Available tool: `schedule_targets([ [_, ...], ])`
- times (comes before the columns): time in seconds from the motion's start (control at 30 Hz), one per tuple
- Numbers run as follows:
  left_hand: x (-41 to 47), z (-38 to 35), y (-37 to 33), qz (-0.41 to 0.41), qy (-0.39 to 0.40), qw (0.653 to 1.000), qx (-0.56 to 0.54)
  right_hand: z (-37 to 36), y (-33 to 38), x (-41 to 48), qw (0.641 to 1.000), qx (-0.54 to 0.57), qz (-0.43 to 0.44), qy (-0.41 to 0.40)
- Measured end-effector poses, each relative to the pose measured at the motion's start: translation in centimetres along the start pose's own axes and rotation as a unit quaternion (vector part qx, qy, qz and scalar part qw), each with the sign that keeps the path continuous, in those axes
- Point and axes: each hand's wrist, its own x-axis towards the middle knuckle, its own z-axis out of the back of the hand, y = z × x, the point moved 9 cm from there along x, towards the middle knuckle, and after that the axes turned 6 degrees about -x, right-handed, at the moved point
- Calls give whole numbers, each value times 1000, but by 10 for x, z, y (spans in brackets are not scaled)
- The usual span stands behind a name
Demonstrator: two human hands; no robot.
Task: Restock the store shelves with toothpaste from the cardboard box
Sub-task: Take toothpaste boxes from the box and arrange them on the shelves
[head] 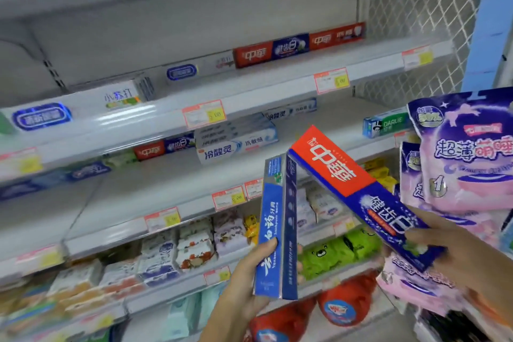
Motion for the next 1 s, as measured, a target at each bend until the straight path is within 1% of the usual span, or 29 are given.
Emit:
schedule_targets([
  [0.1,-12,-2,-26,-32,-44,998,14,-23,28,4,1000,5,21,8],
  [0.17,-22,0,-44,-58,-62,996,5,-31,33,14,1000,11,19,8],
  [0.2,-28,2,-52,-74,-77,994,4,-36,33,19,1000,-2,17,17],
  [0.27,-38,10,-64,-104,-89,991,2,-49,40,28,999,-28,22,13],
  [0.33,-51,20,-73,-130,-100,986,-13,-61,46,41,999,-25,28,17],
  [0.5,-73,47,-91,-165,-99,979,-63,-99,56,71,995,-92,25,40],
  [0.57,-79,63,-97,-160,-108,980,-44,-115,61,76,994,-97,20,46],
  [0.63,-85,73,-104,-145,-115,983,-1,-126,64,75,994,-98,12,45],
  [0.77,-98,81,-121,-96,-91,991,31,-130,62,70,992,-108,5,72],
  [0.83,-98,90,-135,-58,-106,989,79,-120,65,64,994,-95,8,60],
  [0.9,-97,91,-150,-36,-115,979,166,-107,78,57,997,-63,30,35],
  [0.93,-98,84,-157,-30,-98,973,207,-104,90,54,996,-62,49,28],
  [1.0,-97,47,-173,-33,-45,977,207,-101,125,47,992,-88,92,23],
])
